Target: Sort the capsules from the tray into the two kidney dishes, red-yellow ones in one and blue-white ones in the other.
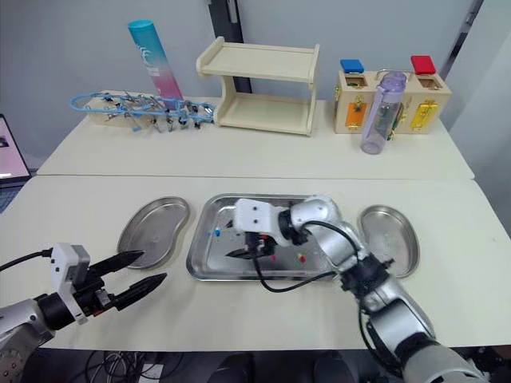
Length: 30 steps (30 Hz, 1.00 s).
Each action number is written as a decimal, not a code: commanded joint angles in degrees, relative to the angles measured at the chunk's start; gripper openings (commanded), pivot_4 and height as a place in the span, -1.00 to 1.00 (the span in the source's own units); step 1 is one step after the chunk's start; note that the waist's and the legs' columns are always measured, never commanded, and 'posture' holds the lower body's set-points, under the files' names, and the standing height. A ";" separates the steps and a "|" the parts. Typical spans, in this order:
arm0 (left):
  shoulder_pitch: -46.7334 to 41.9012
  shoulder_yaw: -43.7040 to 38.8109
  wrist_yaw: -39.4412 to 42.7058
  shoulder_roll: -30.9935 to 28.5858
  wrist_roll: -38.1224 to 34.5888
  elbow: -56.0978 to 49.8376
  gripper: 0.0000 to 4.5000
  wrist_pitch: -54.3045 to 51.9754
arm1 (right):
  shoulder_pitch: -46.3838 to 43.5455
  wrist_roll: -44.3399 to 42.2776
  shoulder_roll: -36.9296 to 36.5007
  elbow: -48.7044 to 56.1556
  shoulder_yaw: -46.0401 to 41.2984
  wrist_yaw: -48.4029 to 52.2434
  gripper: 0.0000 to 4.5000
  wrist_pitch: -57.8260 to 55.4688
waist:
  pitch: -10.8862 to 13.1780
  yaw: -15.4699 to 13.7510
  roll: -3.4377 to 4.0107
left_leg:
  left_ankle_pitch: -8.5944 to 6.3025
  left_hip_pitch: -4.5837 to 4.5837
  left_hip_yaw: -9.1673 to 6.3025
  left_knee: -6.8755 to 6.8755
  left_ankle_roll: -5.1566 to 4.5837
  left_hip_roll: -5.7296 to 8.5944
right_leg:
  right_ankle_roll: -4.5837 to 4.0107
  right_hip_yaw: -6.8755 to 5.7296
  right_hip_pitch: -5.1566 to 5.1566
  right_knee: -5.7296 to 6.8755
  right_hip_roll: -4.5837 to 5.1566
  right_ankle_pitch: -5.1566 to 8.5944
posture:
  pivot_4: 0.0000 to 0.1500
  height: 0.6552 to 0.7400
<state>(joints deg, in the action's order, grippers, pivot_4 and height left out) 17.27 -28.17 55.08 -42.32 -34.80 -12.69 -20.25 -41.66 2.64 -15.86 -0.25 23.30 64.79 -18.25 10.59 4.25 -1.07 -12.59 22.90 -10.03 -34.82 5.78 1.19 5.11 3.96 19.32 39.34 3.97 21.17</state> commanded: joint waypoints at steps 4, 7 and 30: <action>0.68 -4.80 0.09 -2.76 4.78 7.47 1.00 4.74 | 12.15 -7.08 -13.56 20.23 -13.85 -0.96 0.43 -4.21 | -0.01 -1.02 -0.03 | -0.01 0.02 0.03 0.04 -0.01 0.00 | 0.00 -0.01 -0.05 -0.20 0.01 0.00 | 1.00 1.00; -0.65 -7.51 0.94 -3.76 5.18 12.54 1.00 6.92 | 20.69 -10.89 -20.77 25.62 -24.63 -0.85 0.43 -3.33 | 0.01 -1.34 -0.06 | -0.01 0.04 0.06 0.07 -0.02 0.00 | 0.00 -0.02 -0.08 -0.28 0.03 0.00 | 1.00 1.00; -11.00 -6.16 11.01 -11.99 13.20 55.18 1.00 27.54 | 66.65 -14.98 -37.76 8.18 -66.90 5.76 0.98 7.71 | 0.01 -0.66 -0.24 | -0.04 -0.03 0.44 0.13 -0.08 -0.07 | -0.01 0.10 -0.35 -0.32 0.10 -0.02 | 1.00 1.00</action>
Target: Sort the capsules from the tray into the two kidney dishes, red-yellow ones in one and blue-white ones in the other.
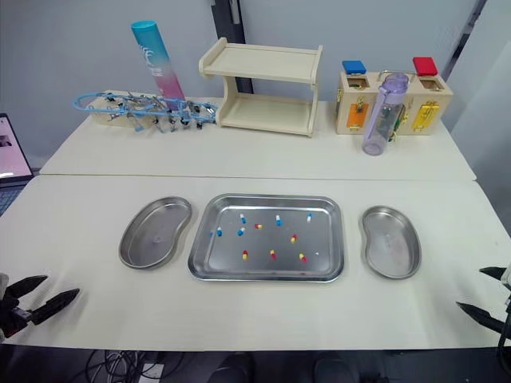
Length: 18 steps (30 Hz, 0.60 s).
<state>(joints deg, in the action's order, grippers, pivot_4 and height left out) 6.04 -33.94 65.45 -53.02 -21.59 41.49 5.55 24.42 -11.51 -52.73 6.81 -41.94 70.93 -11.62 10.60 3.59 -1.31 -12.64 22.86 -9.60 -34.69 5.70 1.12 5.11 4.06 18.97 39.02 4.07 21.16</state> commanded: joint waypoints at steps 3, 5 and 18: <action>0.47 -0.26 1.55 -1.46 0.04 1.32 1.00 2.18 | 0.46 -1.10 -1.42 0.78 -1.18 -0.60 0.98 1.11 | 0.00 -0.16 -0.01 | 0.00 0.02 -0.01 0.00 0.00 0.02 | 0.00 0.00 0.00 -0.01 0.01 0.00 | 1.00 1.00; 1.04 -0.39 3.03 -1.72 -0.29 1.06 1.00 2.38 | 0.21 -1.16 -2.28 -0.46 -0.87 -0.26 0.98 1.40 | 0.00 -0.24 0.00 | 0.00 0.02 -0.01 0.00 0.00 0.02 | 0.00 0.00 0.00 -0.01 0.01 0.00 | 1.00 1.00; 13.77 3.04 5.49 8.91 -9.37 -35.18 1.00 -7.44 | -5.12 -6.39 -6.63 2.06 2.30 1.62 0.98 -1.81 | -0.01 -0.30 0.02 | 0.00 -0.05 0.01 -0.02 0.00 0.01 | 0.01 0.03 -0.22 -0.05 0.03 0.00 | 1.00 1.00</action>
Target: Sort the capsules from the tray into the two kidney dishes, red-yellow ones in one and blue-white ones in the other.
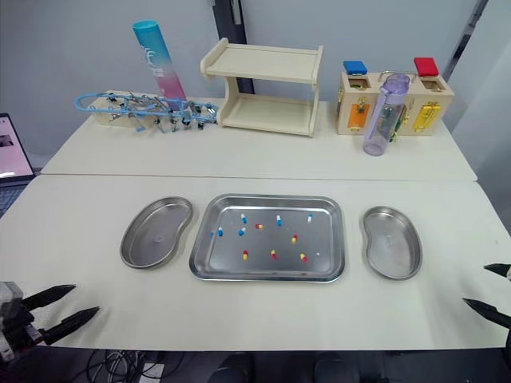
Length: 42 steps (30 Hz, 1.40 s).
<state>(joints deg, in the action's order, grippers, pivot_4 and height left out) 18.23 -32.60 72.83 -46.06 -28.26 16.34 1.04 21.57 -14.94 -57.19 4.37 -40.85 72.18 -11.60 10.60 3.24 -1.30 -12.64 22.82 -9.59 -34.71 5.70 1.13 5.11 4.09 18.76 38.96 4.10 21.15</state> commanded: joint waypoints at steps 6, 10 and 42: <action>2.95 5.70 -7.88 6.88 -4.24 -24.07 1.00 -8.79 | -10.42 -8.35 -3.47 14.76 9.70 -0.43 0.98 -7.35 | 0.00 -0.22 -0.01 | 0.00 0.01 -0.03 -0.06 0.00 -0.01 | 0.02 -0.02 -0.04 -0.01 -0.03 -0.01 | 1.00 1.00; 2.00 7.73 -10.56 8.85 -3.88 -27.18 1.00 -9.62 | -19.27 -12.19 -1.49 22.37 19.45 -4.84 0.98 -12.59 | 0.00 -0.23 0.00 | 0.00 0.01 -0.04 -0.08 0.00 0.01 | 0.04 -0.02 -0.04 -0.02 -0.03 -0.02 | 1.00 1.00; -4.08 12.70 -18.22 9.49 -5.49 -34.88 1.00 -17.78 | -72.70 11.61 44.92 -13.99 72.90 -25.37 0.09 -20.10 | -0.01 0.25 -0.04 | 0.02 0.05 -0.26 -0.09 0.02 0.03 | 0.03 -0.08 0.50 0.13 -0.08 -0.06 | 1.00 1.00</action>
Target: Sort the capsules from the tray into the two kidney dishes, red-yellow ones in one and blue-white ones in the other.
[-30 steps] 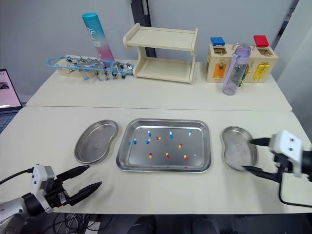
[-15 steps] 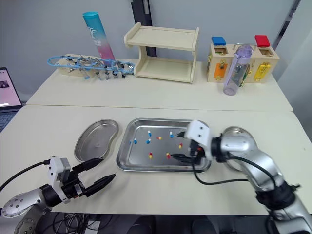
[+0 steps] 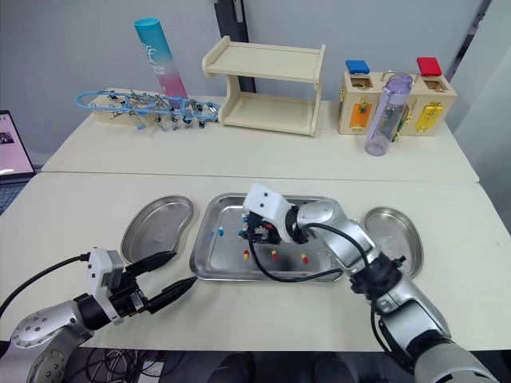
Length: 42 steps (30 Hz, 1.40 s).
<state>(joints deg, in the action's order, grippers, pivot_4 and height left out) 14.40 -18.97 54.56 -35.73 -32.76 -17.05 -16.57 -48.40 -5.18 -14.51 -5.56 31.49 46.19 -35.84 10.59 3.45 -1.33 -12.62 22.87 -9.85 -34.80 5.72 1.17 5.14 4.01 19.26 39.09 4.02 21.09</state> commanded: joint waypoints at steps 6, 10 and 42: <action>-0.06 -1.65 -0.61 -0.87 -0.75 -0.37 1.00 -0.34 | -8.92 5.80 9.55 -20.84 1.32 1.61 0.09 13.75 | 0.00 0.50 0.00 | 0.01 0.00 -0.02 0.00 0.01 -0.01 | -0.01 -0.01 0.03 0.02 -0.01 0.00 | 1.00 1.00; -0.23 -1.25 -2.00 -0.20 -0.50 -0.22 1.00 -0.38 | -12.54 8.01 14.00 -31.44 0.40 0.93 0.09 19.61 | 0.00 0.82 0.01 | 0.01 -0.01 -0.04 0.00 0.02 -0.01 | -0.01 -0.02 0.04 0.04 -0.02 -0.01 | 1.00 1.00; 2.32 -1.57 -6.32 -0.96 -1.49 -6.98 1.00 -5.39 | -20.46 16.76 24.46 -60.44 -6.91 -0.30 -0.61 34.86 | 0.03 1.53 0.06 | 0.04 -0.07 -0.04 0.02 0.06 -0.02 | -0.04 0.03 0.13 0.34 -0.07 0.01 | 1.00 1.00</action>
<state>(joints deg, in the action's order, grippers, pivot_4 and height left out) 16.35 -18.60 48.07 -36.13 -33.81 -22.86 -22.59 -68.05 11.03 8.98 -66.34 25.41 46.04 -1.55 10.62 4.98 -1.27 -12.58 22.80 -9.88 -34.78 5.79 1.15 5.10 4.05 19.39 39.44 3.95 21.10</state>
